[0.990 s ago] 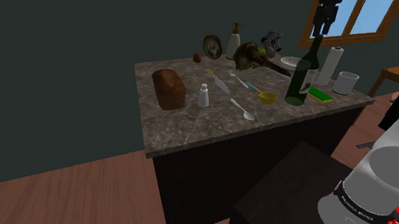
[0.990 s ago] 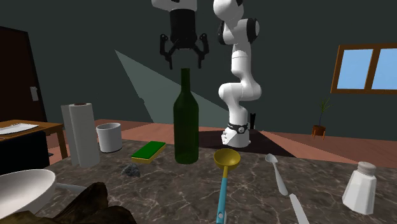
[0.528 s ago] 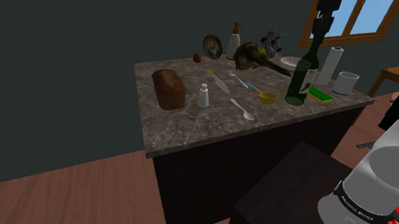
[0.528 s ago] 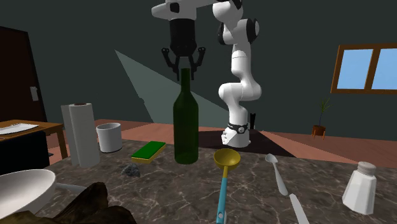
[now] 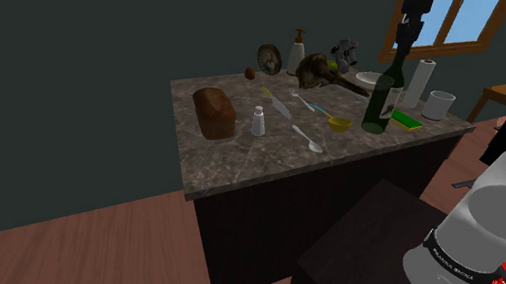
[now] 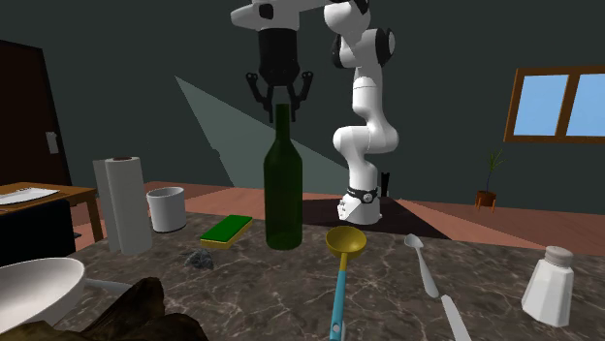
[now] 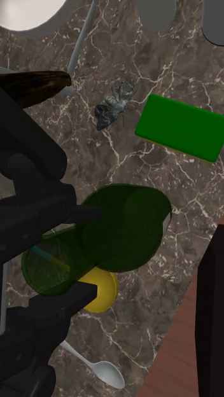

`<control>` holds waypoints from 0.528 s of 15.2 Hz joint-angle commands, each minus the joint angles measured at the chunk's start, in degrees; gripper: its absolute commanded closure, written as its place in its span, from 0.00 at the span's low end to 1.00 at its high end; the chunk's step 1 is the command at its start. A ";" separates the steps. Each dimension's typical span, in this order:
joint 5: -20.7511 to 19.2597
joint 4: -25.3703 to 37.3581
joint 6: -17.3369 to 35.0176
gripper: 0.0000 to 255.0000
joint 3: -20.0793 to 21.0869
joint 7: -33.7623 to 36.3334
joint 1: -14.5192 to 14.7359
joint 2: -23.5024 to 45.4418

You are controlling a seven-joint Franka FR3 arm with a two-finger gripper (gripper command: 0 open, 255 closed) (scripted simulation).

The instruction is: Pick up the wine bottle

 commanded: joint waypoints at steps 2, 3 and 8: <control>0.13 1.68 -1.58 1.00 0.02 -0.10 0.03 0.24; 0.22 2.64 -2.38 1.00 -0.01 -0.20 0.03 0.43; 0.78 7.65 -6.43 1.00 -0.20 -0.80 -0.07 1.56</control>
